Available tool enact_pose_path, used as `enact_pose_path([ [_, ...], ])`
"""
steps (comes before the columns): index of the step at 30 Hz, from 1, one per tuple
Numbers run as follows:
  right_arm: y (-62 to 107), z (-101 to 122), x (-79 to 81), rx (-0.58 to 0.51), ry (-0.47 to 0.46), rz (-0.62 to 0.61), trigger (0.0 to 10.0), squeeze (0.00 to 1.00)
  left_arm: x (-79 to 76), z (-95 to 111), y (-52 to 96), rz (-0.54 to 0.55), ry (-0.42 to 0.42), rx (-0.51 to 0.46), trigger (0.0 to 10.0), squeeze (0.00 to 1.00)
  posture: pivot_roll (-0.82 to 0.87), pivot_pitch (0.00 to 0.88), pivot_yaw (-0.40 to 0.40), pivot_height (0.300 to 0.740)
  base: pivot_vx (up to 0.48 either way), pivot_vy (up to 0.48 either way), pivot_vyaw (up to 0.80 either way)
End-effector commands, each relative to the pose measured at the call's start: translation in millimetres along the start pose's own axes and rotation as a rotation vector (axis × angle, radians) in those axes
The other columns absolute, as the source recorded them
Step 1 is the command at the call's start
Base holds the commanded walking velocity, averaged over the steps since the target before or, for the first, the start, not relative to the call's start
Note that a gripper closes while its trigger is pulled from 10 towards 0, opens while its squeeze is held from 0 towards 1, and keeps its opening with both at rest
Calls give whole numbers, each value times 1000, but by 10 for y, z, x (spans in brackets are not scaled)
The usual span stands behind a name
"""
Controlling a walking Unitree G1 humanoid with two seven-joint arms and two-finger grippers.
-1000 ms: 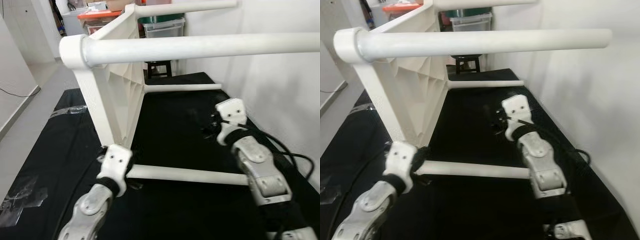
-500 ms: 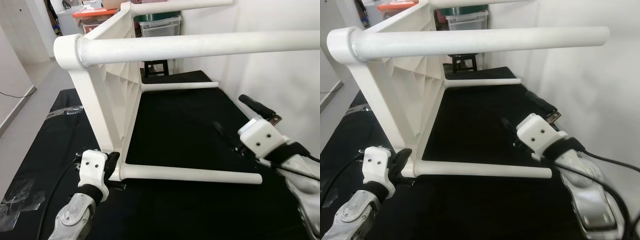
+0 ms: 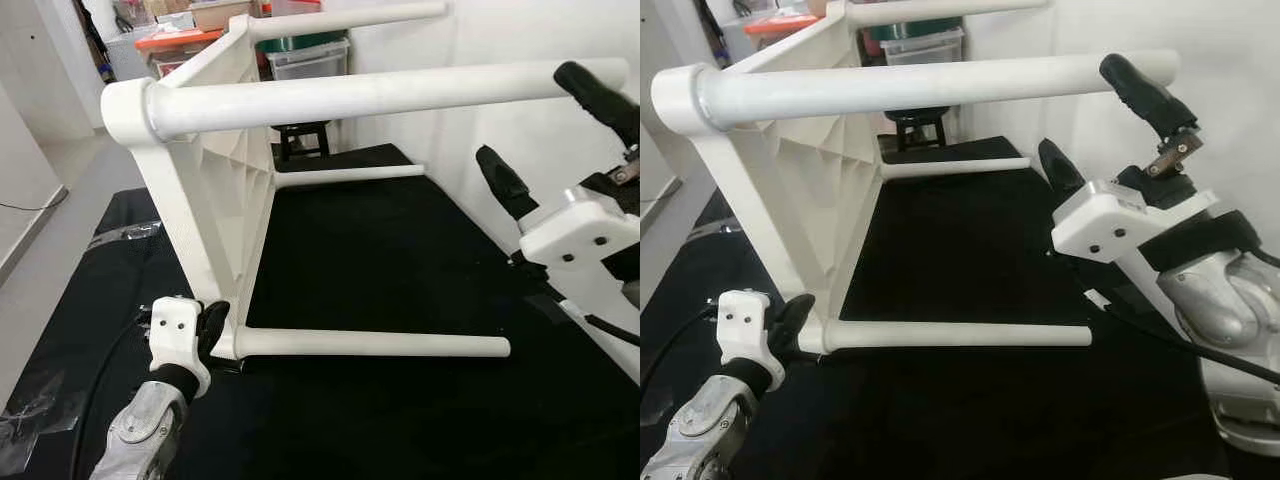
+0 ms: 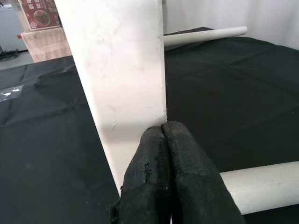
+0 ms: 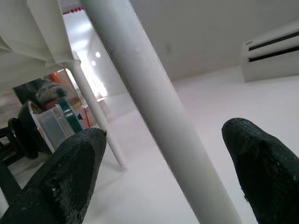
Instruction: Building children table
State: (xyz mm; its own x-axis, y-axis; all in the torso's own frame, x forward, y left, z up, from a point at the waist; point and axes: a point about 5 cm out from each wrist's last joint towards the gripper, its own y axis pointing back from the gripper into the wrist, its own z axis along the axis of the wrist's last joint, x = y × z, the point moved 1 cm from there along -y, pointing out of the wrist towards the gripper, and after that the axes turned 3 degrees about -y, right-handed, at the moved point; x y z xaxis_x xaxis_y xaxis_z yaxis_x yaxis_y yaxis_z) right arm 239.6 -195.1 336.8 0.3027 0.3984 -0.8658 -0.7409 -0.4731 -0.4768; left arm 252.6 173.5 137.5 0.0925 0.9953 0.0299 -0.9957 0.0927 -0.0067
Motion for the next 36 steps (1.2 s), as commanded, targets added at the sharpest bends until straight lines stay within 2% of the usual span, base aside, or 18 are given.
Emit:
enact_pose_path([
  [1,-71,24,48,-30,-7,25,10000,0,12,-12,-16,13,16,-8,10000,0,-173,0,62,740,0,0,0],
  [6,-189,-18,77,-36,0,64,10000,0,11,-11,-23,16,24,-8,10000,0,-174,0,61,740,0,0,0],
  [7,-255,-63,67,-34,10,86,10000,0,5,-11,-26,18,29,-9,10000,0,-165,0,38,740,0,0,0],
  [9,-255,-63,67,-34,10,86,10000,0,5,-11,-26,18,29,-9,10000,0,-165,0,38,740,0,0,0],
  [12,-360,-195,-19,-9,64,132,10000,0,10,-15,-2,31,60,-9,10000,0,-179,0,18,740,0,0,0],
  [15,-360,-195,-19,-9,64,132,10000,0,10,-15,-2,31,60,-9,10000,0,-179,0,18,740,0,0,0],
  [16,-407,-246,-57,11,89,139,10000,0,6,-18,-1,33,70,-8,10000,0,-184,0,14,740,0,0,0],
  [24,-597,-298,-122,13,113,142,10000,0,2,-15,-11,34,73,-12,10000,0,-179,0,-3,740,0,0,0],
  [25,-615,-297,-126,11,113,144,3059,0,14,-13,-10,39,74,-13,10000,0,-179,0,-3,740,0,0,0],
  [26,-632,-299,-132,7,113,145,0,0,27,-14,-12,43,72,-14,10000,0,-179,0,-6,740,0,0,0],
  [36,-672,-312,-137,-1,106,142,0,0,129,-32,-85,73,73,-16,10000,0,-182,0,-10,740,0,0,0],
])
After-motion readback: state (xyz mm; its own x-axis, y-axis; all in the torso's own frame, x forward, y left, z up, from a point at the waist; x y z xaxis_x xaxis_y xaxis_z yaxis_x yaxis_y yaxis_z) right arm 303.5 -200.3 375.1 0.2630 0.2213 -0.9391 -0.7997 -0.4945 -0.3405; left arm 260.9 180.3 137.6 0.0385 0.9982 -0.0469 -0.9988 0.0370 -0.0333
